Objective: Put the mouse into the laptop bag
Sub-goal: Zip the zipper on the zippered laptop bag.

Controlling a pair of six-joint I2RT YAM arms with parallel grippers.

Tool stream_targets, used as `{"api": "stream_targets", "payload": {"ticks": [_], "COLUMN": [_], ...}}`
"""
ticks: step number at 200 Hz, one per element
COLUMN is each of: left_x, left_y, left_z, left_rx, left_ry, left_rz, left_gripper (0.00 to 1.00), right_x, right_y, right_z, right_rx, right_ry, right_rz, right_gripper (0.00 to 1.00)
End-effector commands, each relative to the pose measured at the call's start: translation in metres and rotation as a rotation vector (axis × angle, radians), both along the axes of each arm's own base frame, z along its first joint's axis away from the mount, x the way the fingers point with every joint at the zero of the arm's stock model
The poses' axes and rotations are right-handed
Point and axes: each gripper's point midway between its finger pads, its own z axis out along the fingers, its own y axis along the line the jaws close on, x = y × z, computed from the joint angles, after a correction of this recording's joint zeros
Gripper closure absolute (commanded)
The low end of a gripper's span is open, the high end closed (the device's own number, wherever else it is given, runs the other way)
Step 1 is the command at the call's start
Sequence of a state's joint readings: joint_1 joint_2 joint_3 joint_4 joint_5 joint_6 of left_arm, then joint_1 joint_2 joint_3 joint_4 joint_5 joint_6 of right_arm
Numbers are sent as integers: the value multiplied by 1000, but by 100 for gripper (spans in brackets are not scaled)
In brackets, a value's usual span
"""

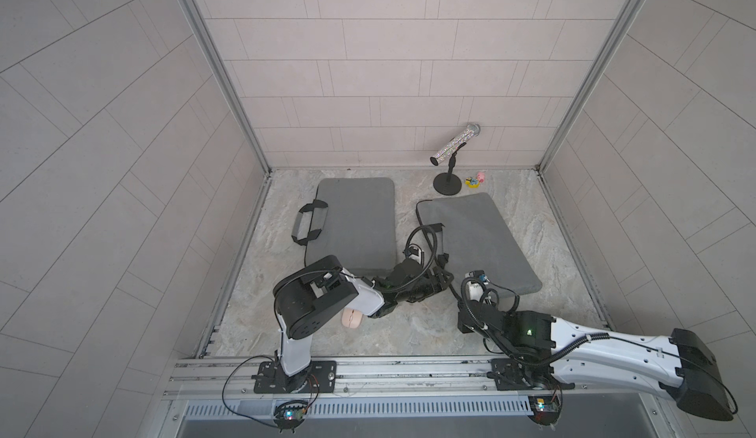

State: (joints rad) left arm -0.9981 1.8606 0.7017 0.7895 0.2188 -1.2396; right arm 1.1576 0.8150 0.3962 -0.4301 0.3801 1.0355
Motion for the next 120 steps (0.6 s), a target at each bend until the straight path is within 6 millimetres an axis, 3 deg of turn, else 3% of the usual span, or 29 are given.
{"api": "stream_targets", "payload": {"ticks": [1,24,44,88,120], "left_x": [-1,-3,-4,-5,0], "left_y": [-4,-6,-13,-24,-14], "left_z": [20,20,24,29,25], "left_rx": [-39,-44,-64,-89,-60], "left_ry": [-45,-43,-44,-37,-37], "left_rz": [36,26,3,-26,-14], "left_gripper": [22,47,60,100,100], "right_x": [7,3,0,-6,-6], "right_y": [16,23,25,26,1], "right_z": [22,22,25,22,2], "right_rx": [111,151,165,159,83], "right_ry": [-58,-59,-69,-59,5], "right_rz": [7,53,93,148,68], "right_gripper": [100,100,100,100,100]}}
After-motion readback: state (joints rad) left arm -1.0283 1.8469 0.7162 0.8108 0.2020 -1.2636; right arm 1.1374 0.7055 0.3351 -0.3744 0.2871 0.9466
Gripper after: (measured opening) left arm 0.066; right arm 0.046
